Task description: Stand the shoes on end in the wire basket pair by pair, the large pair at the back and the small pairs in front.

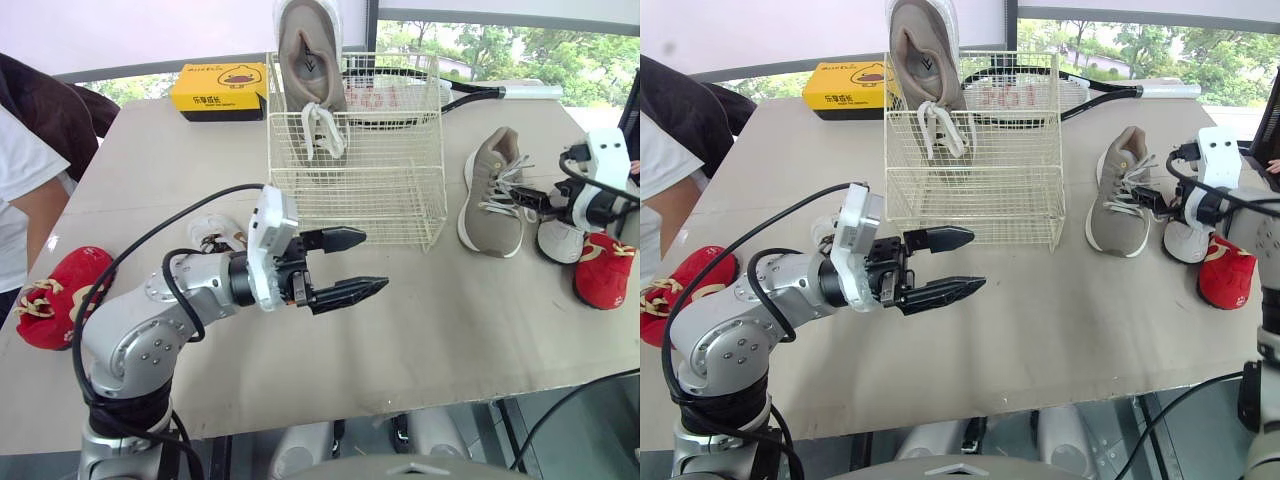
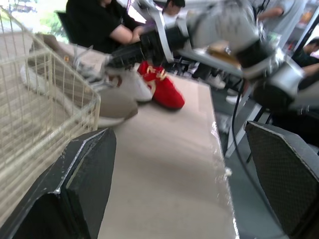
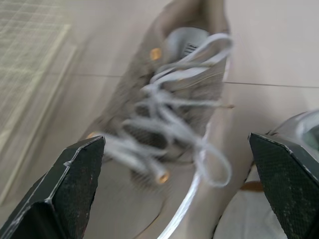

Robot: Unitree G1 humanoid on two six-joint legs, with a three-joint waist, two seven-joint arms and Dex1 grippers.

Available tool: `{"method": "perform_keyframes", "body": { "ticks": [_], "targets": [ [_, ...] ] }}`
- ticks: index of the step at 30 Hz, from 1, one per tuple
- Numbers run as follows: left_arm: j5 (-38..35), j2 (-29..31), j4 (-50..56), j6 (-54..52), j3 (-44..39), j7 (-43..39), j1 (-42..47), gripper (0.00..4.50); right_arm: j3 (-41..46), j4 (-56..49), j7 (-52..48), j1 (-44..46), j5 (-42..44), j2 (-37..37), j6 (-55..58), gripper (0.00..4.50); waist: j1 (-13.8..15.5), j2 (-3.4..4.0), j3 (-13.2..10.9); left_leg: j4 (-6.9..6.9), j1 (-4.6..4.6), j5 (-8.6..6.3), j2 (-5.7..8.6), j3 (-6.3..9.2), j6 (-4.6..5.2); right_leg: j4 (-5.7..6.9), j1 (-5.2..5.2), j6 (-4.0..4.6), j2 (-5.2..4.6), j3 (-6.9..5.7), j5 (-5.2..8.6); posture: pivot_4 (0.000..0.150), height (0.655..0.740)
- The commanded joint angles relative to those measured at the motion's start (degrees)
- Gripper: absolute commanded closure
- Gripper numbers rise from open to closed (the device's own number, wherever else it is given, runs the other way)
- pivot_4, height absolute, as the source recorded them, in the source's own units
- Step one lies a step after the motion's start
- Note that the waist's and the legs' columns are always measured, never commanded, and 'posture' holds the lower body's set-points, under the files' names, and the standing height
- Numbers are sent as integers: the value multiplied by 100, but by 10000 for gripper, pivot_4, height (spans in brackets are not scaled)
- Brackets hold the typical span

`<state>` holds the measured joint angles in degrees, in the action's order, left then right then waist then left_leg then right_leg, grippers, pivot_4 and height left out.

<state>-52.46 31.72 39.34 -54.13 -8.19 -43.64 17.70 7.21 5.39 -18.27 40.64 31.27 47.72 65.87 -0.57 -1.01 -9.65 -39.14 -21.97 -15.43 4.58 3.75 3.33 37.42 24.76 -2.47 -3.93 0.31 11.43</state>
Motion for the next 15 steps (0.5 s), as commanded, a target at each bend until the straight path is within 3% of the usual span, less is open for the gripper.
{"method": "perform_keyframes", "body": {
  "ticks": [1,6,9,14,15],
  "targets": [
    [101,177,205,426,-7,-26,-122,601,-320,1519,-409,966,-451,-174,-292,0,-13,7,-4,0,1,-2,0,-9,3,-8,-2,-3,3,6,-2,1500,7400],
    [260,183,198,778,139,94,-132,601,-802,3519,-785,1914,-1209,-560,-1133,0,-18,8,-4,12,-4,0,-1,-25,0,-51,-2,-22,6,22,-14,1500,7400],
    [363,154,159,917,258,223,-64,0,-1076,4443,-1128,2213,-1615,-771,-1494,7318,-17,8,-4,14,-8,-7,0,-28,9,-60,-1,-23,3,25,-15,1500,7400],
    [415,273,112,1059,350,140,-62,0,-1291,5318,-1475,2371,-2152,-949,-1934,31004,-30,-2,3,17,-9,-13,1,-31,15,-71,-2,-23,2,30,-15,1500,7400],
    [405,304,99,1073,364,122,-62,0,-1267,5410,-1519,2401,-2214,-965,-1983,34079,-31,-2,3,17,-5,-13,0,-31,15,-70,-4,-23,2,30,-15,1500,7400]
  ]
}}
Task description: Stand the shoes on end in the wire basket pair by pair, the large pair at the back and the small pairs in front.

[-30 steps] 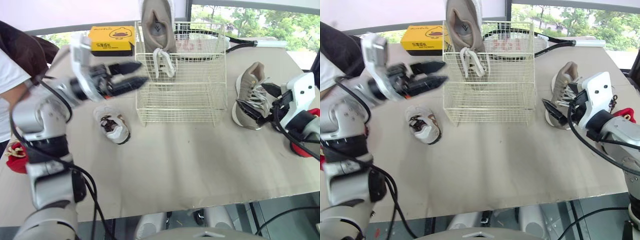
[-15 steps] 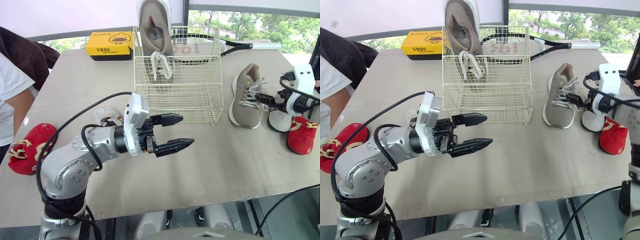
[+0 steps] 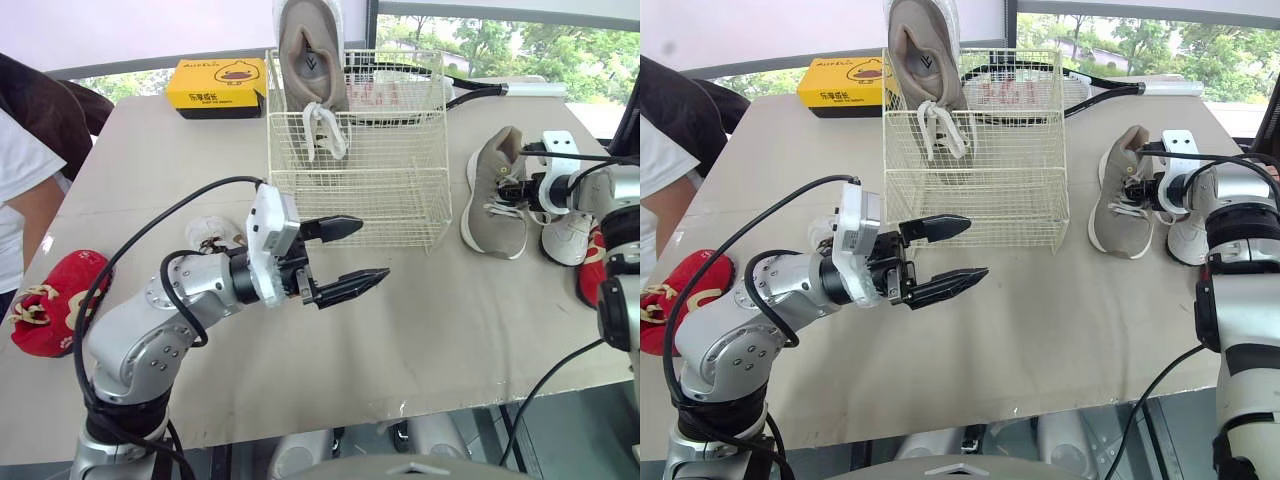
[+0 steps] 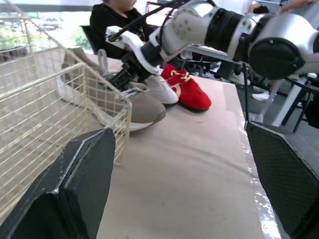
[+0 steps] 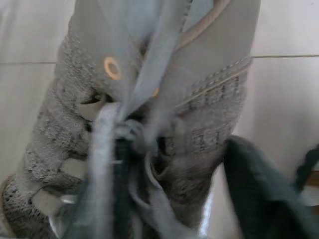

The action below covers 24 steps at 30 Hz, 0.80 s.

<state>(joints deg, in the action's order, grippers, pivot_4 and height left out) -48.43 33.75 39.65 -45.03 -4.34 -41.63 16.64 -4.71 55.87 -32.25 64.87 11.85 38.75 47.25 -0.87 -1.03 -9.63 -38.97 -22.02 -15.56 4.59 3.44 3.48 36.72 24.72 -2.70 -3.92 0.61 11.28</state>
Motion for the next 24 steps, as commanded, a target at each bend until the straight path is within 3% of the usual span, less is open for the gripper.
{"method": "perform_keyframes", "body": {
  "ticks": [1,4,7,9,13,16,22,24],
  "targets": [
    [-22,138,57,169,-9,-122,47,0,-26,397,-155,-5,-292,-69,-133,37703,-1,0,1,0,2,0,0,0,0,2,-2,0,0,0,0,1500,7400],
    [-57,265,-8,197,24,-287,41,0,208,295,-157,-40,-262,-33,-139,44799,4,1,1,0,7,0,0,2,-1,3,-7,1,0,-1,0,1500,7400],
    [-28,296,-56,249,82,-344,71,0,693,-209,-3,-266,-38,25,-152,44799,9,1,1,0,6,0,0,2,-1,3,-7,1,0,-2,0,1500,7400],
    [-59,256,-84,257,125,-340,79,0,1221,-1028,220,-603,224,52,-4,44799,13,1,1,0,4,0,0,4,0,2,-6,1,0,-3,0,1500,7400],
    [-208,92,-188,212,198,-238,100,0,1965,-3733,789,-1609,458,36,197,44799,49,27,-12,2,-13,-2,5,8,2,3,10,-1,-8,-6,-1,1500,7400],
    [-367,43,-295,155,198,-262,69,0,2556,-5148,1114,-1900,798,-149,163,44799,14,61,-14,0,-80,1,7,1,0,19,82,-11,-8,1,-6,1500,7400],
    [-475,-41,-396,259,166,-230,61,0,2520,-5920,1374,-928,850,-44,50,44799,-14,77,-13,11,-82,5,0,-7,-8,24,98,-13,1,10,-8,1500,7400],
    [-429,-109,-374,379,100,-170,-26,0,2395,-5721,1144,-385,939,-271,-589,44799,-9,76,-13,11,-79,5,0,-9,-7,23,96,-13,2,11,-7,1500,7400]
  ]
}}
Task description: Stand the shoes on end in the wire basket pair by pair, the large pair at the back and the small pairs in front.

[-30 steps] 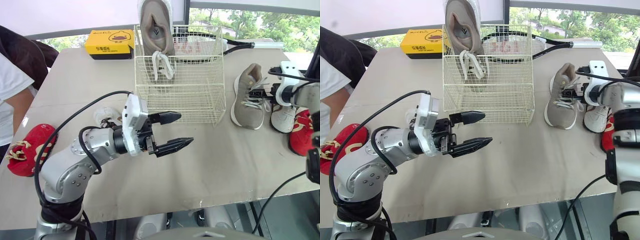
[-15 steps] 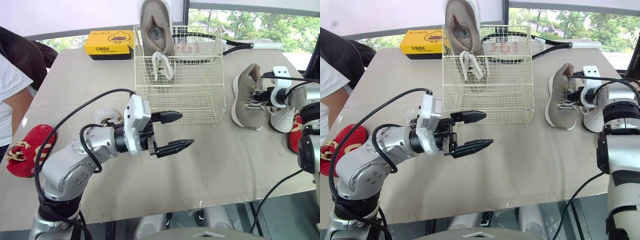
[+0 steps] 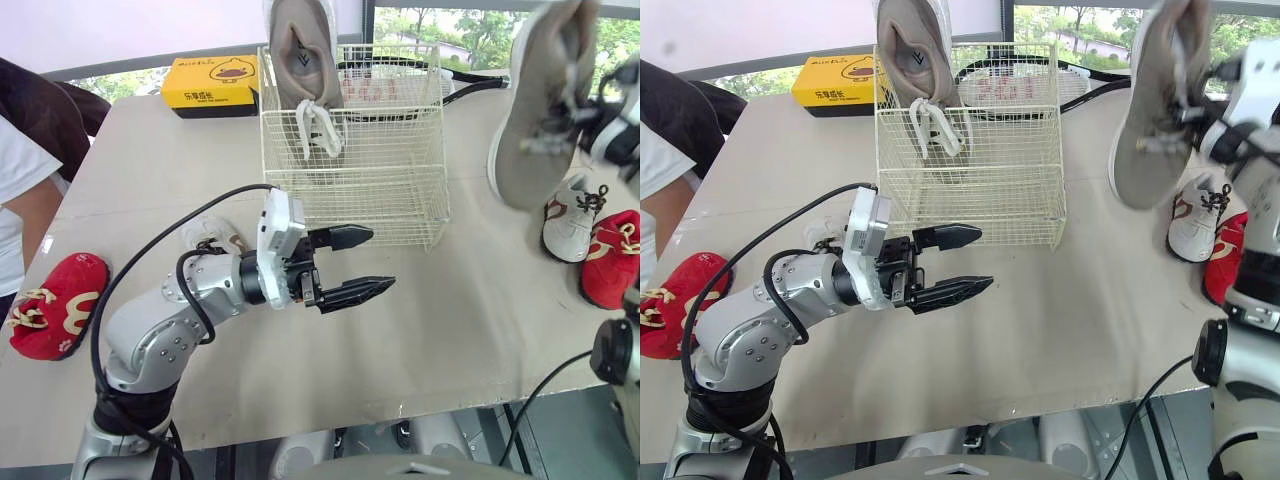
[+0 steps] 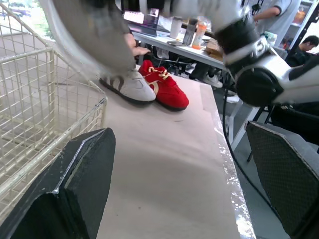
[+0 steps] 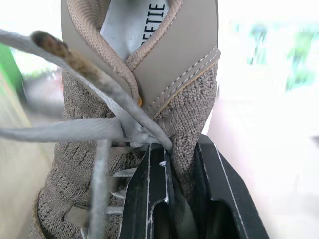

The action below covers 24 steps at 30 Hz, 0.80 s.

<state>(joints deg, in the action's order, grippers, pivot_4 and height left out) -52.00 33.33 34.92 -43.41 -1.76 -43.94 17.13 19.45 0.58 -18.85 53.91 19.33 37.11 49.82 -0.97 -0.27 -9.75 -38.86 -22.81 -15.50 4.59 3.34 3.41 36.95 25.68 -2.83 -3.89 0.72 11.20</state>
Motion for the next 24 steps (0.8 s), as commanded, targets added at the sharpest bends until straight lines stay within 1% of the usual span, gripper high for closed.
{"method": "perform_keyframes", "body": {
  "ticks": [1,4,8,10,13,17,21,24],
  "targets": [
    [-24,-174,174,359,-268,197,-232,0,-97,151,-298,1160,218,-333,-1316,44799,-11,1,0,0,0,0,0,0,0,-3,-2,0,0,0,0,1500,7400],
    [117,-409,447,736,-547,547,-677,0,-376,1287,-398,2175,-47,-814,-2478,44799,-112,4,-2,9,8,0,0,-17,1,-4,1,0,2,18,0,1500,7400],
    [10,-468,802,1109,-900,578,-1295,0,-709,2658,-468,2789,-508,-1217,-4165,44799,-68,-11,7,26,8,1,-6,2,-2,-15,-1,0,2,-1,0,1500,7400],
    [-49,-566,871,1278,-1027,698,-1455,0,-761,3149,-479,2962,-577,-1367,-4694,44799,-10,-11,6,30,7,1,1,2,-2,-21,-2,1,-3,-2,0,1500,7400],
    [56,-811,1119,1540,-1127,1090,-1680,0,-826,3737,-427,3033,-687,-1646,-5405,44799,22,-10,3,30,5,1,7,1,-1,-20,-1,2,-9,2,0,1500,7400],
    [318,-927,1527,1786,-1167,1519,-2029,0,-1010,4279,-333,2879,-1019,-1888,-6326,44799,12,-10,3,40,1,2,8,5,-3,-21,9,2,-8,-1,0,1500,7400],
    [465,-978,1869,1818,-973,1937,-2191,0,-976,4737,-222,2773,-1084,-2113,-6940,44799,6,-9,3,50,3,9,3,11,-15,-21,12,2,-2,-6,0,1500,7400],
    [557,-1082,2020,1748,-675,2312,-2049,0,-1038,5114,-158,2686,-1219,-2235,-7376,44799,1,-10,3,50,8,12,3,9,-19,-16,9,3,0,-3,0,1500,7400]
  ]
}}
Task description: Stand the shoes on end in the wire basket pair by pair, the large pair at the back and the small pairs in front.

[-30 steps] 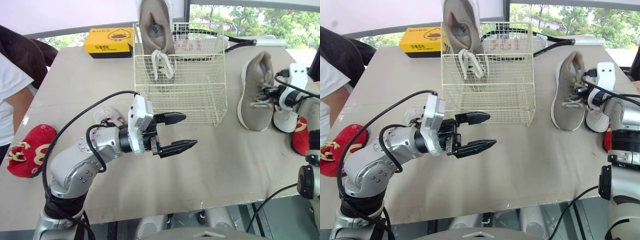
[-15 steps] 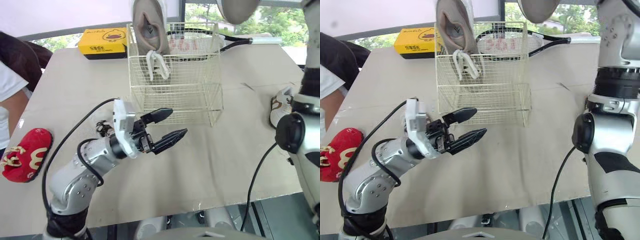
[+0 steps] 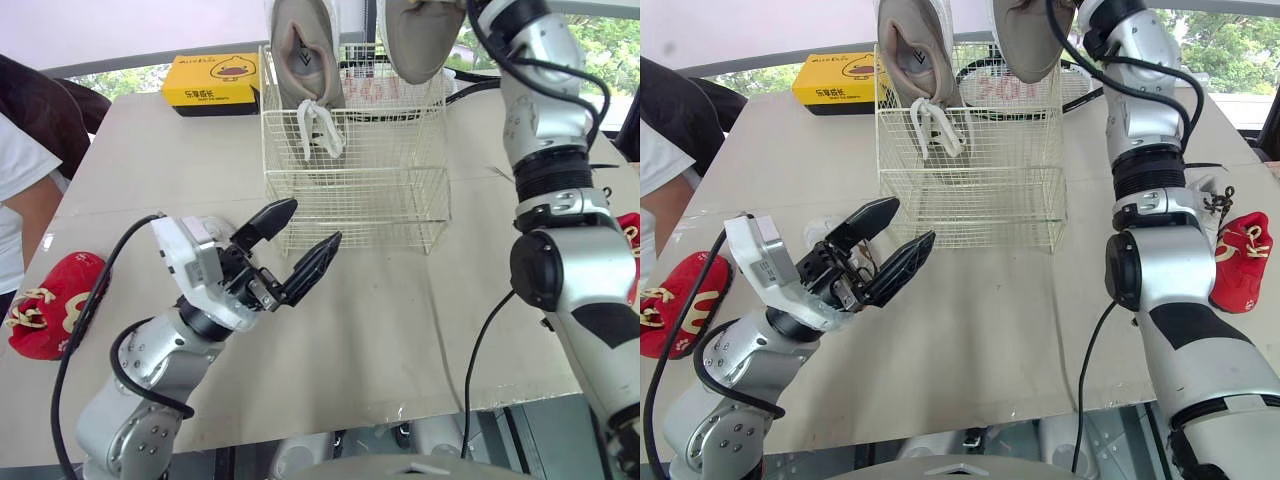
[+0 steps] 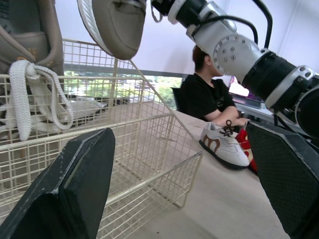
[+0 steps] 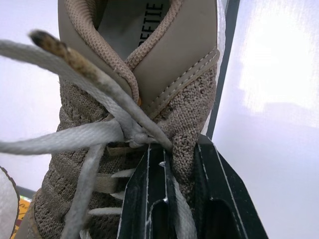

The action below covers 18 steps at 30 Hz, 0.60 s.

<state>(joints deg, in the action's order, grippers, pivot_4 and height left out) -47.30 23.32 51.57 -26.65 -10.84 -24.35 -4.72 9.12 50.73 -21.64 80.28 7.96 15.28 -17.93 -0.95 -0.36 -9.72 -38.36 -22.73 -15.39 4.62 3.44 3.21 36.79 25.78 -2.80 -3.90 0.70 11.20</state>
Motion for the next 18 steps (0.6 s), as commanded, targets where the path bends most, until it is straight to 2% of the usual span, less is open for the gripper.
{"method": "perform_keyframes", "body": {
  "ticks": [1,8,13,14,15,17,18],
  "targets": [
    [125,-93,355,63,309,434,191,0,5,211,139,34,-86,-98,-671,44799,1,0,0,-2,1,0,0,0,-1,3,-1,0,0,0,0,1500,7400],
    [518,-153,265,134,679,710,336,0,-277,730,500,-681,-563,-383,-1376,44799,-14,0,1,-1,4,1,0,0,-2,4,-3,0,6,2,0,1500,7400],
    [618,-101,275,250,481,725,56,0,-321,316,177,-1589,-332,-609,-1371,44799,12,-4,7,-3,17,2,-3,5,-4,2,-18,0,11,0,0,1500,7400],
    [606,-51,205,303,369,640,-8,0,-315,119,85,-1771,-250,-635,-1334,35725,7,-4,7,-3,24,3,-3,4,-4,3,-25,0,11,1,0,1500,7400],
    [585,-5,132,352,268,560,-52,0,-315,-71,14,-1920,-188,-647,-1283,34084,1,-5,10,-4,26,3,-3,2,-4,4,-26,0,11,3,0,1500,7400],
    [428,59,-36,383,40,469,-55,0,-328,-479,-72,-2192,-106,-640,-1124,23540,-3,-7,12,-4,47,3,-5,0,-5,6,-45,1,15,7,0,1500,7400],
    [369,121,-122,385,-51,400,-32,0,-333,-676,-106,-2297,-61,-624,-1013,19763,-12,-2,9,0,78,2,-9,0,-5,4,-73,2,18,7,1,1500,7400]
  ]
}}
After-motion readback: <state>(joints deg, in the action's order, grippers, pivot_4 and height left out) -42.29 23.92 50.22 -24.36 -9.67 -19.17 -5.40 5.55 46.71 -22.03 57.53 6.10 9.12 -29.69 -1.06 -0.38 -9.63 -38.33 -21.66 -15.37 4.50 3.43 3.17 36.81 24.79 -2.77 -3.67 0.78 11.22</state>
